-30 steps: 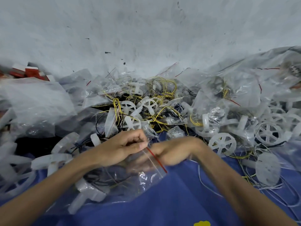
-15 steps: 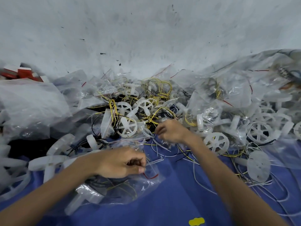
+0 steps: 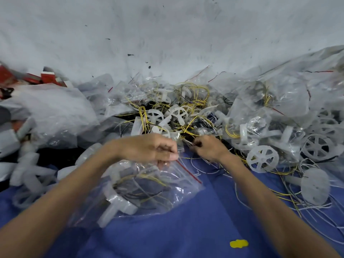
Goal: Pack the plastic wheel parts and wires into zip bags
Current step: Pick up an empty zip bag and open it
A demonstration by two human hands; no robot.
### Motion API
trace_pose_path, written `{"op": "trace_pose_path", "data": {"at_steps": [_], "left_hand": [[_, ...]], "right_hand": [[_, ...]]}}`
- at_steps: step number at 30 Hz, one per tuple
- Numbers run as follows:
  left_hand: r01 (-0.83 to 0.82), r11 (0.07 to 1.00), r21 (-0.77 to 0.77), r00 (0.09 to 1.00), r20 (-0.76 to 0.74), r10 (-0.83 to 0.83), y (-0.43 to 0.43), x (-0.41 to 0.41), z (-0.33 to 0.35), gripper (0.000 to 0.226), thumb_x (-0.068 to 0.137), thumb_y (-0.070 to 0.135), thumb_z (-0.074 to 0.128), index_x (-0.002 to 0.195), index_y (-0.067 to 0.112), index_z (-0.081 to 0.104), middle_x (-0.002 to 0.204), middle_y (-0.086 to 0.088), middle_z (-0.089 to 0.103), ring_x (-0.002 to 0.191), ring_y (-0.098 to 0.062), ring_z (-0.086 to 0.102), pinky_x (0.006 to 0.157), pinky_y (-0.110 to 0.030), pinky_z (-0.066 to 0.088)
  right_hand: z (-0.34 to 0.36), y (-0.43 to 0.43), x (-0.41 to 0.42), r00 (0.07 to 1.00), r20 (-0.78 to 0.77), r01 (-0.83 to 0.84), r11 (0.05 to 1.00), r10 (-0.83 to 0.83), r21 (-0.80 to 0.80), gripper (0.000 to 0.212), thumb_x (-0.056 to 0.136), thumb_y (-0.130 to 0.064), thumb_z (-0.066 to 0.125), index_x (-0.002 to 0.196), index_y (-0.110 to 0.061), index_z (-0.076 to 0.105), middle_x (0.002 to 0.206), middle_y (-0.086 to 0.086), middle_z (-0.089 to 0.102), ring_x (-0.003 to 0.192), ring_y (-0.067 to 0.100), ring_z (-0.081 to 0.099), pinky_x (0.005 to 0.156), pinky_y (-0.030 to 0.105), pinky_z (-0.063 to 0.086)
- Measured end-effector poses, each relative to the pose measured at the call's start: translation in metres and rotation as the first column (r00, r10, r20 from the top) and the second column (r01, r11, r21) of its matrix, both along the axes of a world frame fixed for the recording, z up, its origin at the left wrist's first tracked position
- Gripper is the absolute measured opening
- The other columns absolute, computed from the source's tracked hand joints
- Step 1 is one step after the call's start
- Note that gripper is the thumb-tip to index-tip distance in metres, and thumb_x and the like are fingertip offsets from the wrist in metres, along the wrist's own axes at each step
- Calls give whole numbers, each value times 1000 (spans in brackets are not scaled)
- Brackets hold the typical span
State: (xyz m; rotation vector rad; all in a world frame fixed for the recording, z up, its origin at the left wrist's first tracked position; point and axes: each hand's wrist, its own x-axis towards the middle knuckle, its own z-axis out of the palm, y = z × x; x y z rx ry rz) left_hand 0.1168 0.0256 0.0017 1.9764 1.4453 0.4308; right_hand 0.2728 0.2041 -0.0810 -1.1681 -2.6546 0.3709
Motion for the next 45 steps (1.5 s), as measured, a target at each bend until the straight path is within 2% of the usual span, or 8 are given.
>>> {"op": "trace_pose_path", "data": {"at_steps": [8,17,24,27,29,33,41,45], "left_hand": [[79,992,-101,989,-117,-91,26,9,46,17,92,24,54,89,9,63,78,2,66,71,-10,64,72,-27,54],[106,990,-98,974,-190,-124,26,14,30,13,76,53,56,80,42,63,76,14,66,70,1,62,67,-14,48],[73,991,-111,971,-221,-96,23,23,30,5,90,30,60,90,25,63,82,2,67,68,3,57,65,-8,41],[49,992,-115,971,-227,-74,22,22,32,13,91,29,59,94,18,64,87,-2,68,74,-2,60,69,-11,44],[30,992,-123,971,-231,-58,20,20,34,17,91,30,59,97,16,64,89,1,68,77,-2,62,69,-9,44],[3,991,-136,972,-233,-35,17,18,35,17,91,31,58,99,17,64,91,2,68,80,-1,63,70,-9,46],[21,988,-150,971,-231,-55,18,27,39,14,92,26,57,97,15,62,89,-2,68,74,1,60,65,-7,42],[27,991,-128,972,-227,-56,17,27,40,17,92,27,57,99,13,63,90,-3,68,80,-7,62,71,-9,44]], "right_hand": [[-8,4,7,995,-101,-5,1000,6,16,18,88,-40,58,79,-25,61,76,2,58,73,21,52,60,28,32],[-16,-3,12,984,-175,3,1000,-3,2,28,90,-43,53,92,-19,67,88,7,68,82,26,59,69,34,43],[-5,-8,16,977,-215,-41,991,13,-129,20,91,-37,56,82,-21,65,77,5,65,76,21,58,64,31,36],[15,-10,26,887,-457,-158,889,-63,-429,20,93,-31,56,75,-23,62,64,-5,61,61,11,55,59,26,42],[28,-8,35,759,-622,-286,760,-191,-583,17,93,-23,54,85,-14,66,77,-2,71,70,14,66,61,21,52],[40,-5,44,611,-722,-453,604,-325,-656,15,95,-15,49,87,-9,59,94,9,73,83,23,71,69,23,57],[55,-6,47,618,-732,-444,642,-285,-625,13,99,-18,42,91,-16,53,89,10,73,60,17,67,47,19,48],[66,-9,46,586,-773,-530,606,-244,-593,19,99,-24,42,99,-15,58,96,13,70,64,14,64,51,18,47]]}}
